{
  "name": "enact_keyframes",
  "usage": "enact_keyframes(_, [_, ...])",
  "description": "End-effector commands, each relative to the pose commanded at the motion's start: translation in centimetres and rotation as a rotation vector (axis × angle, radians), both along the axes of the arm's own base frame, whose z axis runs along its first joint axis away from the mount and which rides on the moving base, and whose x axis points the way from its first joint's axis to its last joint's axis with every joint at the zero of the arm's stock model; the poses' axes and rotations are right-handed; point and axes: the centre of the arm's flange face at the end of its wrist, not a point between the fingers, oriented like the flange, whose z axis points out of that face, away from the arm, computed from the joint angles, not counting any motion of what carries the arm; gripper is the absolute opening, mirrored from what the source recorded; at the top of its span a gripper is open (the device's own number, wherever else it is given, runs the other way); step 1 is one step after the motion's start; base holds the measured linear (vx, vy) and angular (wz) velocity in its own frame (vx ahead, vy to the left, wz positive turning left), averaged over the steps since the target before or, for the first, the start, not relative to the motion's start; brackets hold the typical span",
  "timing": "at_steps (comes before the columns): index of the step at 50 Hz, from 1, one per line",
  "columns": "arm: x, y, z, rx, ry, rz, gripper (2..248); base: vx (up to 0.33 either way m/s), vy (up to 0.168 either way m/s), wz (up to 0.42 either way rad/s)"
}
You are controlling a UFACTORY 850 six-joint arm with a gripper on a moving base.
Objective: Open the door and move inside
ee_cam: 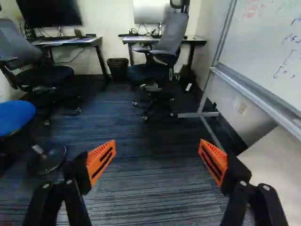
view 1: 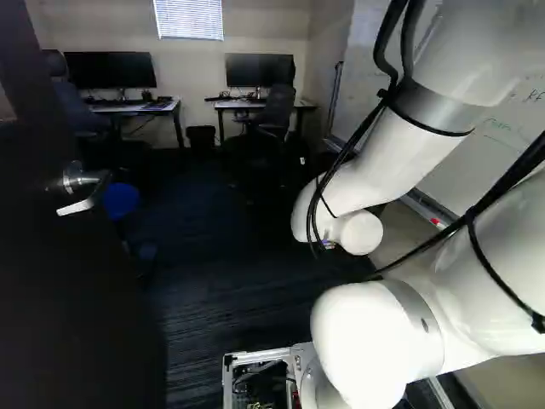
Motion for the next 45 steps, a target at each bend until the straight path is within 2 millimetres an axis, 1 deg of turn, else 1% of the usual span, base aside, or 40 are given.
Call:
enact_keyframes(30, [0.0,0.0,0.0,0.0,0.0,0.0,247,0.202,0.003,-0.017])
enact_keyframes(45, [0.0,0.0,0.0,0.0,0.0,0.0,247,0.171,0.004,-0.008])
